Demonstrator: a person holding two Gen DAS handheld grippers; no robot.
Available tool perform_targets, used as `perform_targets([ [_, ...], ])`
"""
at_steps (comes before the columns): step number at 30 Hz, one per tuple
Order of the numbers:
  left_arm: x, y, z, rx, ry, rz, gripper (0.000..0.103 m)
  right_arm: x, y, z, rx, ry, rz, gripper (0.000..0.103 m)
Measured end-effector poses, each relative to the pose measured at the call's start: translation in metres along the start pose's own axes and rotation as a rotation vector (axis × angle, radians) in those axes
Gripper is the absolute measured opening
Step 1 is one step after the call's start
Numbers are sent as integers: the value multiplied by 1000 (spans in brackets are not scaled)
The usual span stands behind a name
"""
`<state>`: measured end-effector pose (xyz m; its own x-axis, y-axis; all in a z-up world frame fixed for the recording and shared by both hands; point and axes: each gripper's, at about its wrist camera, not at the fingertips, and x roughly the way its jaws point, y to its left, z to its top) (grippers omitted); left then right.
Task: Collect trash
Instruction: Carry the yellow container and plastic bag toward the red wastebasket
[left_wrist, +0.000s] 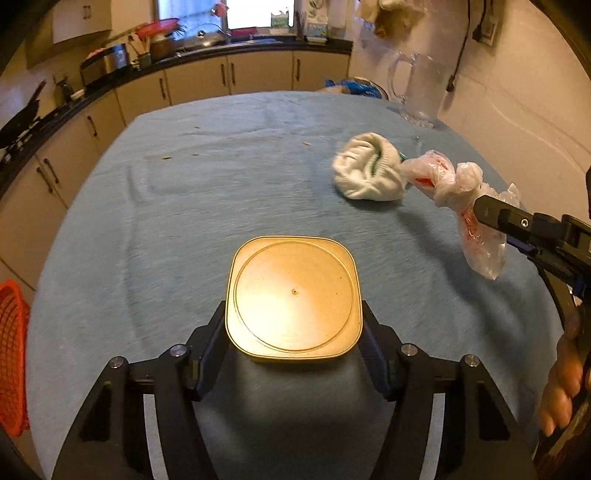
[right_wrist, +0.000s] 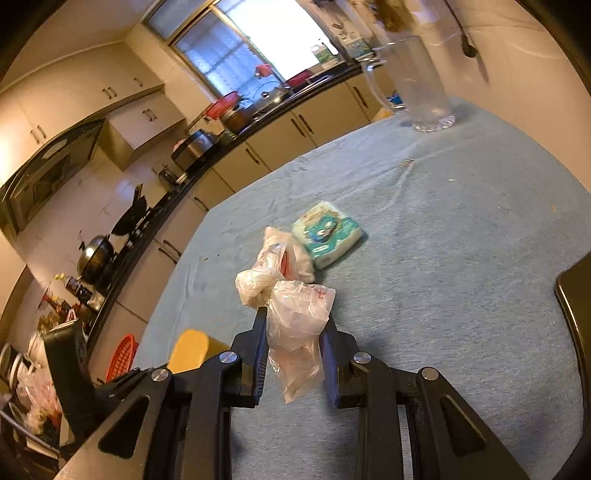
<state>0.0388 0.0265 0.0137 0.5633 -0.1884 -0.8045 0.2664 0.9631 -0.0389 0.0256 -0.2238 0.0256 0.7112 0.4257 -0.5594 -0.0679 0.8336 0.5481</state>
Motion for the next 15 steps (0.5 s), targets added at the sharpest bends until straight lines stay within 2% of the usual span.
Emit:
perform_targets([
  [9, -38, 44, -23, -71, -89, 92, 64, 8, 43, -14, -203, 22, 59, 28],
  [15, -50, 56, -38, -81, -122, 131, 64, 8, 55, -21, -272, 21, 80, 28],
])
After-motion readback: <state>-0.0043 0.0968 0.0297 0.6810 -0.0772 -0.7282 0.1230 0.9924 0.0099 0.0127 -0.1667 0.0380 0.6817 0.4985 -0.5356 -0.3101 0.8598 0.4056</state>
